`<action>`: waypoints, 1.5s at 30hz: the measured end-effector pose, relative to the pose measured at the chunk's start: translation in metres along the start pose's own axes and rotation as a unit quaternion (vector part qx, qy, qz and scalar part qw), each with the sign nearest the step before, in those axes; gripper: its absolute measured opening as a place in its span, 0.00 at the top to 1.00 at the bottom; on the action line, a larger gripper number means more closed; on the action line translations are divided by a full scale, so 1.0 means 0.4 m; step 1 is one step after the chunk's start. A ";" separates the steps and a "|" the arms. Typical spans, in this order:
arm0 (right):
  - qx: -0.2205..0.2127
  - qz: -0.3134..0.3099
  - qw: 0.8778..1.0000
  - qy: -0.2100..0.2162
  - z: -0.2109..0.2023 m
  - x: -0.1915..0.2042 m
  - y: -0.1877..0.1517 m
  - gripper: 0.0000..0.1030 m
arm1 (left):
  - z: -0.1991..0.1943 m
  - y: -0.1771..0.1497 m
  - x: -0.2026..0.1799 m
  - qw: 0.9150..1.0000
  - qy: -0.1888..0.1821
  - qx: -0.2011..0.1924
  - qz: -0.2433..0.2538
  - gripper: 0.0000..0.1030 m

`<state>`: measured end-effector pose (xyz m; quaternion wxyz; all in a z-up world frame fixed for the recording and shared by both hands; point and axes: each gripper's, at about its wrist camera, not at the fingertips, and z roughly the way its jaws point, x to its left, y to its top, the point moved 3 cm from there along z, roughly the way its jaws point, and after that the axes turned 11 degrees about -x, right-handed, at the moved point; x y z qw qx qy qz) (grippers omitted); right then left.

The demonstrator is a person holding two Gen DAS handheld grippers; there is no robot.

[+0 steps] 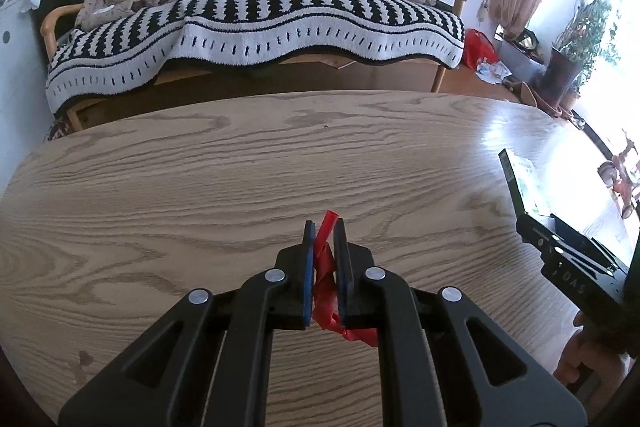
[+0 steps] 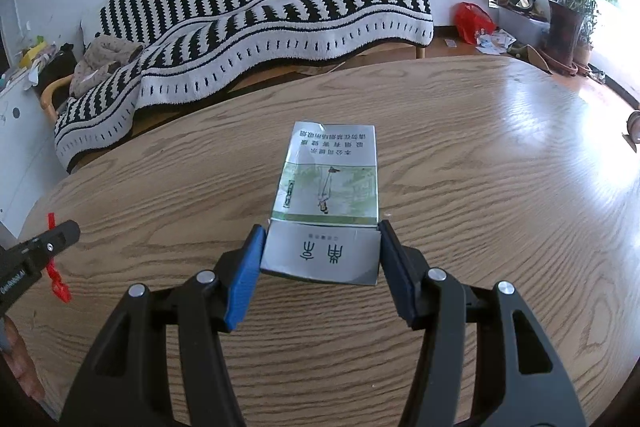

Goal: Collect trash
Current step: 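Lift the red ribbon and green-white box off the table, then carry the ribbon and box over the bin and open both grippers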

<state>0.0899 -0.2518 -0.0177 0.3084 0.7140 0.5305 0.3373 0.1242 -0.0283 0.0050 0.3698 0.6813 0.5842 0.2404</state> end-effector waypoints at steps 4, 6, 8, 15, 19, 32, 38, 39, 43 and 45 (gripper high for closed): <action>0.002 0.002 1.000 -0.001 -0.001 -0.004 0.000 0.46 | -0.004 0.000 0.001 1.000 -0.001 0.001 0.002 0.93; 0.003 0.002 1.000 -0.002 -0.003 -0.004 0.000 0.46 | -0.009 0.002 -0.006 1.000 -0.004 0.000 0.005 0.93; 0.003 0.004 1.000 -0.002 -0.009 -0.005 -0.003 0.46 | -0.016 0.002 -0.011 1.000 -0.005 -0.002 0.008 0.93; 0.007 0.005 1.000 0.000 -0.029 -0.001 -0.014 0.46 | -0.022 0.000 -0.016 1.000 -0.009 0.004 0.008 0.93; 0.006 0.001 1.000 -0.001 -0.049 -0.003 -0.012 0.46 | -0.027 -0.001 -0.024 1.000 -0.012 0.007 0.011 0.92; -0.055 -0.005 0.998 -0.027 -0.429 -0.134 0.027 0.45 | -0.275 -0.067 -0.283 0.993 -0.109 -0.018 0.051 0.92; -0.092 0.009 0.994 -0.056 -0.665 -0.273 0.018 0.45 | -0.448 -0.138 -0.484 0.980 -0.172 -0.028 0.101 0.92; -0.095 0.014 0.994 -0.057 -0.695 -0.294 0.012 0.45 | -0.469 -0.152 -0.512 0.977 -0.181 -0.027 0.106 0.92; -0.092 0.023 0.994 -0.058 -0.802 -0.375 -0.041 0.45 | -0.547 -0.255 -0.643 0.963 -0.237 0.005 0.129 0.92; -0.075 0.033 0.995 -0.059 -0.839 -0.426 -0.095 0.45 | -0.557 -0.313 -0.690 0.956 -0.260 0.034 0.134 0.92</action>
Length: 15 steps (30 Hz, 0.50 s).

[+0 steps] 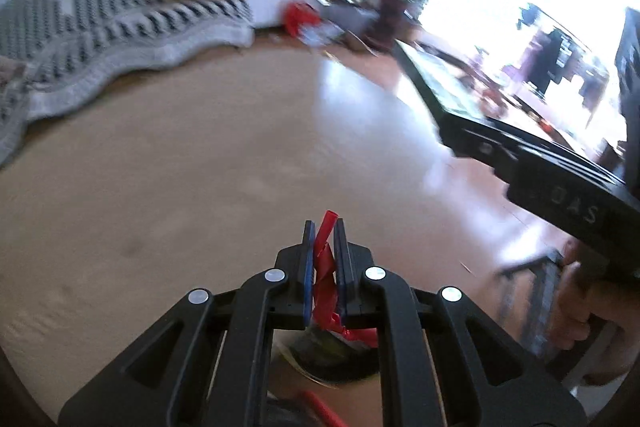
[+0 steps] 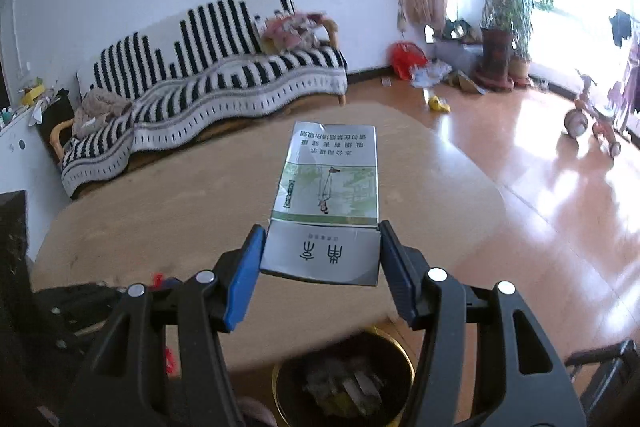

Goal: Collect trash
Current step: 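Carry the ribbon and box over the bin and open both grippers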

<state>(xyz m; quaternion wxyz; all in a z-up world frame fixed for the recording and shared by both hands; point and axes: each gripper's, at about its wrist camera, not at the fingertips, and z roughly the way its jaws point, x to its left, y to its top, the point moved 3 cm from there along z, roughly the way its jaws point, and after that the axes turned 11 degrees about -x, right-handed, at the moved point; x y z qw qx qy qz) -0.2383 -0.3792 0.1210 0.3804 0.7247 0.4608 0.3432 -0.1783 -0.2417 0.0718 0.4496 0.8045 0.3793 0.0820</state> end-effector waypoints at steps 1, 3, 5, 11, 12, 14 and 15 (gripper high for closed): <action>0.011 0.011 1.000 -0.003 -0.012 -0.031 -0.025 0.45 | 0.018 -0.028 -0.029 1.000 -0.007 0.017 0.003 0.92; 0.046 0.045 0.998 -0.007 -0.017 -0.105 -0.103 0.45 | 0.079 -0.112 -0.091 0.997 -0.025 0.066 0.009 0.92; 0.104 0.079 0.992 -0.003 0.007 -0.157 -0.212 0.45 | 0.152 -0.193 -0.126 0.992 -0.038 0.121 0.009 0.92; 0.220 0.143 0.965 -0.010 0.087 -0.254 -0.441 0.45 | 0.312 -0.380 -0.122 0.975 -0.029 0.219 -0.022 0.92; 0.230 0.146 0.962 -0.009 0.095 -0.260 -0.459 0.45 | 0.328 -0.403 -0.114 0.971 -0.023 0.237 -0.025 0.92; 0.239 0.144 0.960 -0.010 0.103 -0.264 -0.478 0.45 | 0.326 -0.405 -0.109 0.972 -0.034 0.230 -0.043 0.92; 0.242 0.145 0.959 -0.010 0.105 -0.268 -0.485 0.45 | 0.324 -0.397 -0.107 0.974 -0.036 0.221 -0.045 0.92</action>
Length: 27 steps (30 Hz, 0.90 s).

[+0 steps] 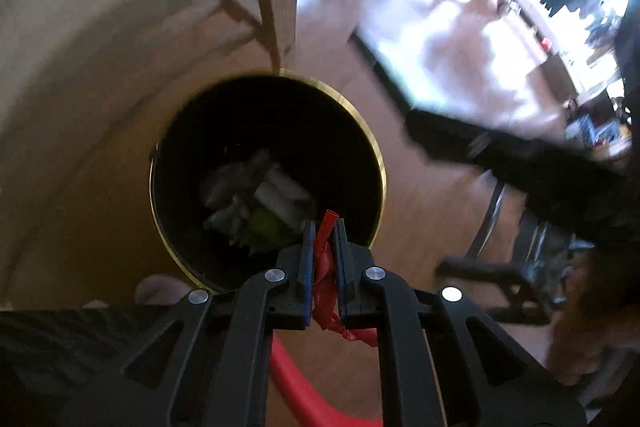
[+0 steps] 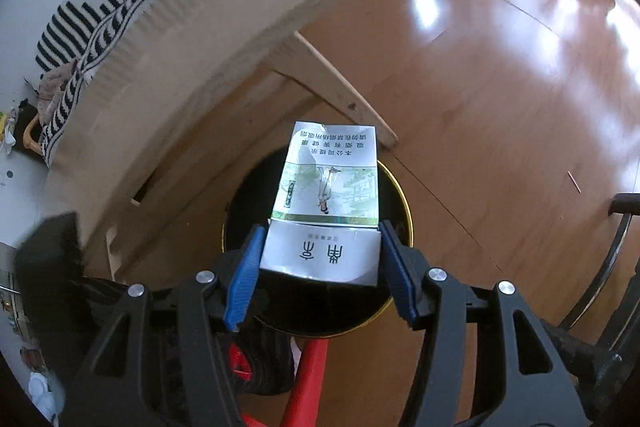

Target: Collect trash

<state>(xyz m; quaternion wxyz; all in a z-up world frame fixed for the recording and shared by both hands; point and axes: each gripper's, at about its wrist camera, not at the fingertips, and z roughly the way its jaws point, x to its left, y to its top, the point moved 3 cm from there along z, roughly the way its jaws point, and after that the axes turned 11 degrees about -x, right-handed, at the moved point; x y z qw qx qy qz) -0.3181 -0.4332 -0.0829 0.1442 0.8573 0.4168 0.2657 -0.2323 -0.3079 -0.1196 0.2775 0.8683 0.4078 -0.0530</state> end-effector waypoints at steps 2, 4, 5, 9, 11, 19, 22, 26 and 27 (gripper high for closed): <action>0.005 0.001 1.000 0.001 0.009 0.000 -0.002 0.45 | 0.000 0.000 0.003 1.000 -0.007 -0.001 -0.005 0.92; 0.010 -0.001 1.000 0.002 0.016 0.002 -0.003 0.45 | 0.002 0.002 0.012 1.000 -0.010 0.000 -0.010 0.92; 0.011 -0.001 1.000 0.002 0.023 0.013 0.006 0.45 | 0.003 0.001 -0.004 1.000 -0.011 -0.002 -0.011 0.92; 0.018 0.003 1.000 0.004 0.028 0.013 0.001 0.45 | -0.009 0.006 -0.014 1.000 -0.017 -0.014 -0.005 0.92; 0.022 0.011 1.000 0.007 0.044 0.031 0.021 0.45 | -0.016 0.006 -0.017 1.000 -0.018 -0.016 -0.005 0.92; 0.023 0.065 0.998 0.000 0.029 -0.016 0.056 0.06 | -0.041 0.006 -0.035 0.998 -0.043 -0.033 -0.011 0.06; -0.002 0.063 0.998 -0.030 0.001 -0.029 0.073 0.06 | -0.066 0.017 -0.026 0.998 -0.030 -0.049 -0.021 0.06; -0.101 0.017 0.990 -0.094 -0.078 -0.036 0.125 0.06 | -0.171 0.067 -0.008 0.995 -0.017 -0.099 -0.007 0.06; -0.116 0.002 0.988 -0.102 -0.092 -0.026 0.133 0.06 | -0.203 0.084 0.006 0.994 -0.004 -0.110 -0.004 0.06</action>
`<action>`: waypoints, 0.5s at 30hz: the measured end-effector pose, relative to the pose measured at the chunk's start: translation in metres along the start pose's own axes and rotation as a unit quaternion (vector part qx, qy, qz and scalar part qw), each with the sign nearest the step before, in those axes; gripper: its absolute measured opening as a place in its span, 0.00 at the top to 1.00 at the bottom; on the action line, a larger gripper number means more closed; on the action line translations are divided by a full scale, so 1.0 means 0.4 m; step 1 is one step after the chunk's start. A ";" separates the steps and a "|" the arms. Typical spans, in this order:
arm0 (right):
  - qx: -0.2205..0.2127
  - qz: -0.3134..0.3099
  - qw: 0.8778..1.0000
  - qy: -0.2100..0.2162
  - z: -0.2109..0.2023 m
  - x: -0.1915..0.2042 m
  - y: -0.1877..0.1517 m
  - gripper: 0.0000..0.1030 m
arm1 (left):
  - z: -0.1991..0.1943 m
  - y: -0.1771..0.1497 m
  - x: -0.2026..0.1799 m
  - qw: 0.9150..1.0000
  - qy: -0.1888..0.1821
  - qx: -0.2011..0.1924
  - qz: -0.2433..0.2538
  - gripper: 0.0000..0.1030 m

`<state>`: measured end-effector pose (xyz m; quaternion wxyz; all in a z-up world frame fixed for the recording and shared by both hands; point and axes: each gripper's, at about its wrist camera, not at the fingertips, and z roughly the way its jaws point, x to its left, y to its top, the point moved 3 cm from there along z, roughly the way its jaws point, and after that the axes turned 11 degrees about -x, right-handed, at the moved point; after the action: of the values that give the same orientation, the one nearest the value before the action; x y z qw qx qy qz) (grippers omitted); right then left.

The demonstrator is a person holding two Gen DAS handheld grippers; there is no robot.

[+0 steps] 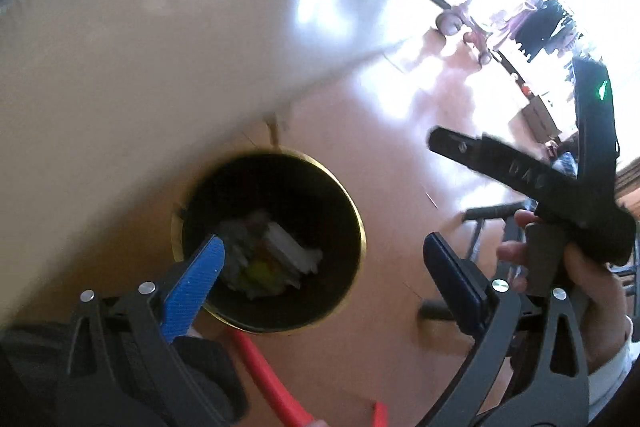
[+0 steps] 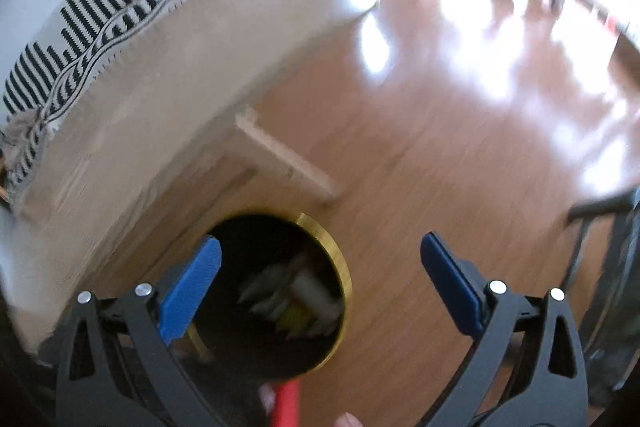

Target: Collect trash

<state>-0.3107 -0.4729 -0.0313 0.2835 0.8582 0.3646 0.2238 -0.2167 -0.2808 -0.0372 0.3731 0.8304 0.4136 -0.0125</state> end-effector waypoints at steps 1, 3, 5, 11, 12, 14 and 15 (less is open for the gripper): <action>-0.017 -0.016 1.000 -0.003 -0.014 0.023 0.020 0.06 | -0.023 0.019 0.016 1.000 0.012 -0.011 -0.002 0.06; -0.043 -0.026 0.999 0.011 -0.032 0.072 0.050 0.06 | -0.111 0.083 0.085 0.996 0.051 -0.068 -0.022 0.06; -0.070 -0.033 0.996 0.051 -0.050 0.162 0.088 0.06 | -0.185 0.132 0.153 0.988 0.103 -0.110 -0.032 0.06; -0.082 -0.067 0.981 0.163 -0.045 0.490 0.187 0.06 | -0.347 0.212 0.420 0.955 0.244 -0.160 -0.054 0.06; -0.061 -0.086 0.979 0.172 -0.027 0.557 0.199 0.06 | -0.364 0.217 0.460 0.951 0.256 -0.163 -0.058 0.06; -0.041 -0.119 0.974 0.189 -0.002 0.684 0.216 0.06 | -0.394 0.223 0.554 0.938 0.296 -0.169 -0.068 0.06; -0.043 -0.131 0.971 0.196 0.003 0.736 0.222 0.06 | -0.399 0.226 0.582 0.933 0.311 -0.169 -0.071 0.06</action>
<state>-0.0789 -0.3027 0.0778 0.2697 0.7296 0.5122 0.3643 -0.0464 -0.0567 0.0565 0.3591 0.6857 0.5629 0.2898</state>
